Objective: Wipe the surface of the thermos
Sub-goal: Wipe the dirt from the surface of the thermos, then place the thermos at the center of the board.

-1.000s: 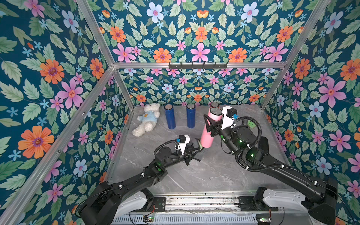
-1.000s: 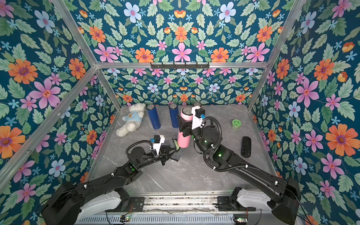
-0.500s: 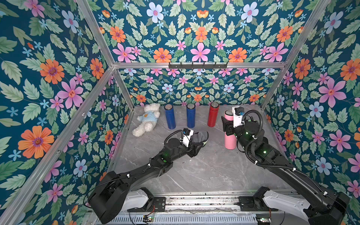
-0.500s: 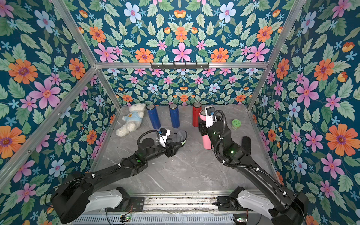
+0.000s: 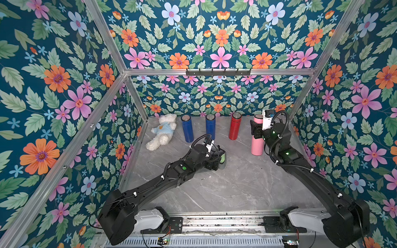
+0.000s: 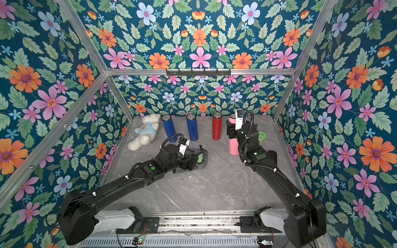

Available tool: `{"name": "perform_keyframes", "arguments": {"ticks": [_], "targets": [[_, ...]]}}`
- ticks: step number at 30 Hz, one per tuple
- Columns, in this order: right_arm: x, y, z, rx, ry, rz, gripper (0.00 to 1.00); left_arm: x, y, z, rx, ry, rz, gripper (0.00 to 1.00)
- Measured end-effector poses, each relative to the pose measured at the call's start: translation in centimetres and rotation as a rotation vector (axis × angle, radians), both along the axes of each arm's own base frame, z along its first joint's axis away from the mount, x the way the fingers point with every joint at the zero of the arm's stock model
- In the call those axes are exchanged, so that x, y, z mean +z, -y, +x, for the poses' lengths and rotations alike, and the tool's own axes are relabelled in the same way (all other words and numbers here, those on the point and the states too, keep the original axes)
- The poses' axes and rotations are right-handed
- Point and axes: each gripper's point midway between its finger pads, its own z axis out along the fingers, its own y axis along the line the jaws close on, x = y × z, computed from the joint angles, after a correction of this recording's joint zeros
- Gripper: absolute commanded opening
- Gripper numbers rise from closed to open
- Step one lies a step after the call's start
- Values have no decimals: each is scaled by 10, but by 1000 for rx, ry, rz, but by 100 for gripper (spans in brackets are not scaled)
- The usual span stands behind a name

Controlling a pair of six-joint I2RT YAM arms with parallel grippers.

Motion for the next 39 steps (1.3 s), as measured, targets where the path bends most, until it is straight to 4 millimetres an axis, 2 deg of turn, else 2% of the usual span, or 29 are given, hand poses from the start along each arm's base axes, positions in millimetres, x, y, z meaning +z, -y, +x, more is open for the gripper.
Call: {"name": "perform_keyframes", "arguments": {"ticks": [2, 7, 12, 16, 19, 21, 26, 28, 29, 31, 34, 36, 39], "targets": [[-7, 5, 17, -15, -8, 12, 0, 5, -5, 7, 51, 18, 106, 99], [-19, -4, 59, 24, 20, 26, 0, 16, -6, -1, 2, 19, 174, 99], [-36, 6, 106, -3, 49, 31, 0, 65, 1, -8, -48, 71, 96, 99], [-60, 3, 139, 15, 43, 22, 0, 108, -2, -21, -84, 137, -6, 99], [-74, 9, 161, 6, 47, 25, 0, 130, -1, -28, -124, 176, -50, 99], [-82, 14, 171, -5, 44, 24, 0, 145, 5, -28, -151, 199, -58, 99], [-93, 10, 189, 3, 45, 28, 0, 209, 15, -17, -177, 336, -75, 99], [-96, 9, 193, 10, 46, 29, 0, 222, 14, -16, -175, 386, -87, 99], [-99, 10, 195, 8, 46, 28, 0, 221, 14, -14, -172, 396, -80, 99], [-106, 11, 199, 5, 38, 23, 0, 203, 18, -7, -163, 376, -38, 99], [-120, 14, 205, 0, 26, 20, 0, 157, 23, 7, -136, 303, 57, 99], [-130, 16, 207, -1, 11, 15, 0, 126, 17, 9, -113, 241, 123, 99], [-134, 18, 207, -2, 6, 13, 0, 117, 9, 13, -68, 231, 156, 99]]}}
